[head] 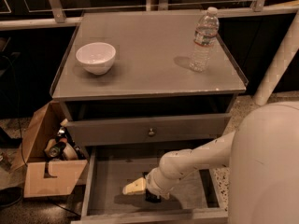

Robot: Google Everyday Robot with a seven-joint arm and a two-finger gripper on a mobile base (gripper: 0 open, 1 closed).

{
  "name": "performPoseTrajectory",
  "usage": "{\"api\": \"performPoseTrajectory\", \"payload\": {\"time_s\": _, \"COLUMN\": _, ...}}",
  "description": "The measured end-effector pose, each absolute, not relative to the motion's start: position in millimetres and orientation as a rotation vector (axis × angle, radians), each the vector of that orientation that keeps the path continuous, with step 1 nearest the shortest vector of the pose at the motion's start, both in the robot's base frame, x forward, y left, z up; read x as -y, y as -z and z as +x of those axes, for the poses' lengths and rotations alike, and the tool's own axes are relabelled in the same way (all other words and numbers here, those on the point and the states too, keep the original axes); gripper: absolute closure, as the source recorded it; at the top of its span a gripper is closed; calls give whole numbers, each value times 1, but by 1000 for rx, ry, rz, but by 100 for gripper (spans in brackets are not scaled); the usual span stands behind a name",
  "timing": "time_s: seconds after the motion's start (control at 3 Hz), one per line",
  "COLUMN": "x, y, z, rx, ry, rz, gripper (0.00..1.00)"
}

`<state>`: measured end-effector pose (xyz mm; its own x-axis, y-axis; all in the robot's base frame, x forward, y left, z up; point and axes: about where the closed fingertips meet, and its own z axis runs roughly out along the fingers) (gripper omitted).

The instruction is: Pick rxbar chocolate from middle drawer and place on counter

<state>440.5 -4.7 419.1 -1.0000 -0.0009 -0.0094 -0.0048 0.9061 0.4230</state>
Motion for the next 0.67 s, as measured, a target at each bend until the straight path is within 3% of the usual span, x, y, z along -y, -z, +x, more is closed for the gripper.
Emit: {"api": "performPoseTrajectory", "payload": {"time_s": 0.67, "x": 3, "y": -395, "z": 458, "rx": -3053, "ry": -667, "rz": 47, "gripper": 0}}
